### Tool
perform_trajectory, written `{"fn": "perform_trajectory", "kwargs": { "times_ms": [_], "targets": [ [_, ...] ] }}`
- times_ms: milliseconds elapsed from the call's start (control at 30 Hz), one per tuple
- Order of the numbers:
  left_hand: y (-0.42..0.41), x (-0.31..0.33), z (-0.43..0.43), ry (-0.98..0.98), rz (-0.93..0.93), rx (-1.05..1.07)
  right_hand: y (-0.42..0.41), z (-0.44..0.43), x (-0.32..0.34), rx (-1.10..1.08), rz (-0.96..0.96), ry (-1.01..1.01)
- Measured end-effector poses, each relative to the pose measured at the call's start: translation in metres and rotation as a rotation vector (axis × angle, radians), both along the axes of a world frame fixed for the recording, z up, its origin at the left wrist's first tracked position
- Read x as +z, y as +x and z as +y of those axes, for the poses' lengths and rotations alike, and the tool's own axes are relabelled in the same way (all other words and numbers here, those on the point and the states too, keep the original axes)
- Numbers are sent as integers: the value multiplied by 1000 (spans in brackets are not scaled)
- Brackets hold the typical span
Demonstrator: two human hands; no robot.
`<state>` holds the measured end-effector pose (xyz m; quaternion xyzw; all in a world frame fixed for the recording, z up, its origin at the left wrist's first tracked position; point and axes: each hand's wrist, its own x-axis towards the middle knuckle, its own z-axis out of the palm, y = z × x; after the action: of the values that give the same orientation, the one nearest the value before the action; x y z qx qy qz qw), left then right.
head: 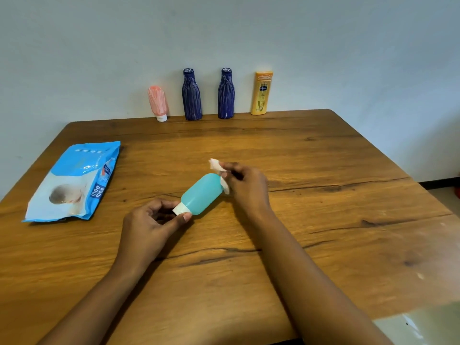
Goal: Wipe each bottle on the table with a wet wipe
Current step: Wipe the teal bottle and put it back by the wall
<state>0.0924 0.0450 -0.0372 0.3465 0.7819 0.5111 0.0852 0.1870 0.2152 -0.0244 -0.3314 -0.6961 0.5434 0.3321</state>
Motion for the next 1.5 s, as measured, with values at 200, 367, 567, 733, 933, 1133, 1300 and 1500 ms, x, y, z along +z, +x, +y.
{"fn": "perform_trajectory", "kwargs": {
  "times_ms": [200,367,567,733,933,1133,1300,1500],
  "targets": [
    [3,2,0,-77,96,7,-11,29,39,694,-579,646],
    [4,0,0,-64,116,13,5,20,9,362,-419,387],
    [2,-4,-1,-52,88,14,15,-21,-20,-85,-207,133],
    [0,-2,1,5,3,41,24,-34,-21,-116,-171,38],
    [5,4,-1,98,-62,21,35,-41,-20,-65,-72,-83],
    [11,26,-4,249,-34,-34,32,-27,11,-62,106,366],
    [1,44,0,325,-140,-2,42,-28,13,-155,141,457],
    [-5,58,17,252,-307,-132,33,-33,13,73,162,297]
  ]
}}
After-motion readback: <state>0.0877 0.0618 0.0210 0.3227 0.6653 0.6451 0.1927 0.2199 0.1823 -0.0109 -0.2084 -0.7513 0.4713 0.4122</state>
